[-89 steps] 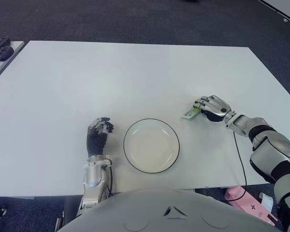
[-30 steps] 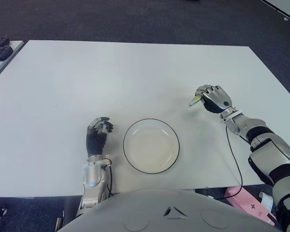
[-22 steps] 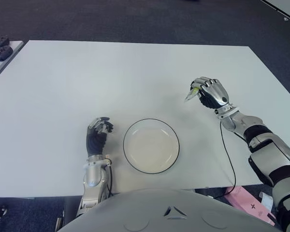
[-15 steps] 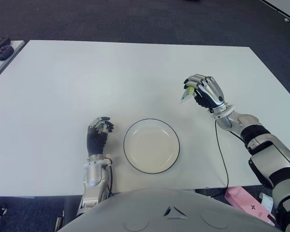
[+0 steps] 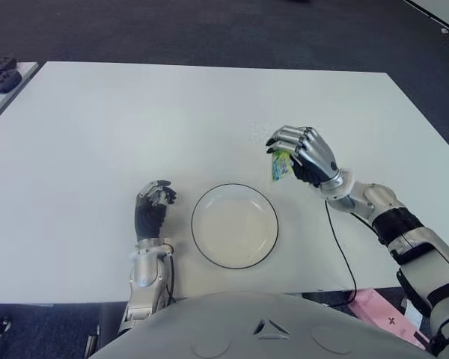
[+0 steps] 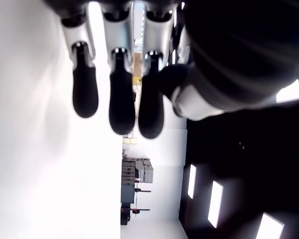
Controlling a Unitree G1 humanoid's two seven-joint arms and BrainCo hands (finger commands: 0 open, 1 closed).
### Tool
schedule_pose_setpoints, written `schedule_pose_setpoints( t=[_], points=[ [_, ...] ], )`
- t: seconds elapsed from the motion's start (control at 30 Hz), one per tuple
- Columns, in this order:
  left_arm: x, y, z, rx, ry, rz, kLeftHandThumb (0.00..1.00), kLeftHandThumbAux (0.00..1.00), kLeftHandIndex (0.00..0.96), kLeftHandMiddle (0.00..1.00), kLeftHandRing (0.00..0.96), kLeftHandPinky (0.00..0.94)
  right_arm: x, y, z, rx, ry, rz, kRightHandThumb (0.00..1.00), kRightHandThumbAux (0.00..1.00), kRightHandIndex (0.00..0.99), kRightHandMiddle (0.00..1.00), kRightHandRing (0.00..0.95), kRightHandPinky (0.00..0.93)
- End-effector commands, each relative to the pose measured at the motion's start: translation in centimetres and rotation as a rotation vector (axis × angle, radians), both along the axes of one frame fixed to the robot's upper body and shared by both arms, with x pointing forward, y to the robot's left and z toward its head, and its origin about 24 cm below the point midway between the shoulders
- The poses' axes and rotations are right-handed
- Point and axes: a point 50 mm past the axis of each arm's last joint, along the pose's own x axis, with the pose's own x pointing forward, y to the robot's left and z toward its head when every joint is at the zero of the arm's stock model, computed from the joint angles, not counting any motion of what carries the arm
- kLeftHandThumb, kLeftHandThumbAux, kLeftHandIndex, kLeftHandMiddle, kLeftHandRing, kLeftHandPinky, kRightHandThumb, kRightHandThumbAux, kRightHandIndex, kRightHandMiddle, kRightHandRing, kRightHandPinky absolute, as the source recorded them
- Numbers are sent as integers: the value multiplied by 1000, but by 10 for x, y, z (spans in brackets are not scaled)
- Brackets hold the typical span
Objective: Put the toothpaste on the table into the plate.
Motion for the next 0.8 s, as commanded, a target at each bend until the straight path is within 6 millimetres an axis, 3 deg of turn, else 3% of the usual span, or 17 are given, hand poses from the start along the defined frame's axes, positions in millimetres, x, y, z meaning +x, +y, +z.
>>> schedule_pose_setpoints(
  t=[0.03,0.23,0.57,0.8],
  points=[
    [-1,-8,-11,-47,68,20,703,719,429,573,570,548,-11,9,1,-10,31,73,1000,662,433,480,489,456],
    [-1,-9,-11,-53,62,18,703,718,430,572,567,540,-19,20,0,-8,72,163,1000,662,432,483,471,477],
    [0,-10,-11,-54,67,30,703,718,430,569,561,537,-32,30,0,-48,165,296,1000,665,426,527,471,411],
    [0,-11,-10,-49,81,40,705,718,430,565,557,540,-44,39,-8,-68,232,372,1000,664,424,531,464,438]
  ],
)
